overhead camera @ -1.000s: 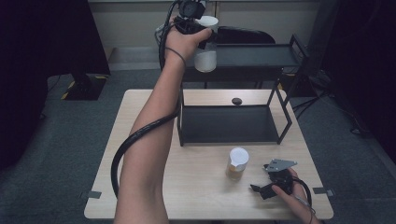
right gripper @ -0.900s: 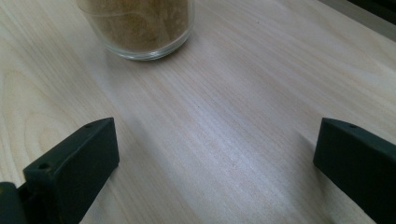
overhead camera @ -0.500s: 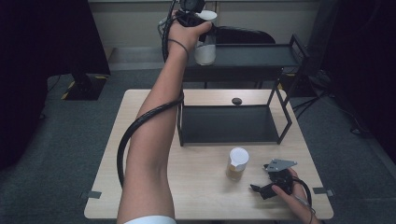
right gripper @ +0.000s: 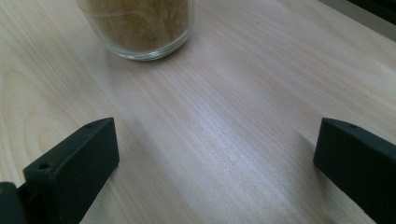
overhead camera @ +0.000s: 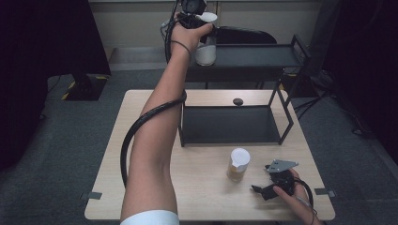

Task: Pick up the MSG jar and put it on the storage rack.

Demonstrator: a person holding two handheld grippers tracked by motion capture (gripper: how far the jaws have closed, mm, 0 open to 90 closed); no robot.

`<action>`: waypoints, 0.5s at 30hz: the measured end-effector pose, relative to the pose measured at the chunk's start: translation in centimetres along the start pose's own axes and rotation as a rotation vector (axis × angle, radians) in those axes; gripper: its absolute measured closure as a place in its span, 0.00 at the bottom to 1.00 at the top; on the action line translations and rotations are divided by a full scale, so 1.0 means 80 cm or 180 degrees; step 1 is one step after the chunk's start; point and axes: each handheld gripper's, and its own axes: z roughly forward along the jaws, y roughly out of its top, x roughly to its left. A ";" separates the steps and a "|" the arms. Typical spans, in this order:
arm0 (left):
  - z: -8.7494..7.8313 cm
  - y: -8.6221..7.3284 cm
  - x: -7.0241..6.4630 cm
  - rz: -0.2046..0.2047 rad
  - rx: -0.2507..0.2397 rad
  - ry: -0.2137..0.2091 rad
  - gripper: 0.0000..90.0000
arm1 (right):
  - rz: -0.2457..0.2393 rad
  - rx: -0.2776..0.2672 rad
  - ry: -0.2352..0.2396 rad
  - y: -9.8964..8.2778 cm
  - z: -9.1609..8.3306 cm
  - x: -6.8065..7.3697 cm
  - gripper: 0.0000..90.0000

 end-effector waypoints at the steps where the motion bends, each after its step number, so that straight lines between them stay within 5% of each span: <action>1: 0.000 -0.001 0.000 0.0000 -0.0005 -0.0002 0.38 | 0.0001 0.0000 0.0000 0.000 0.000 0.000 0.00; 15: 0.000 -0.005 -0.004 0.0031 -0.0026 0.0015 0.38 | 0.0000 0.0000 0.0000 0.000 0.000 0.000 0.00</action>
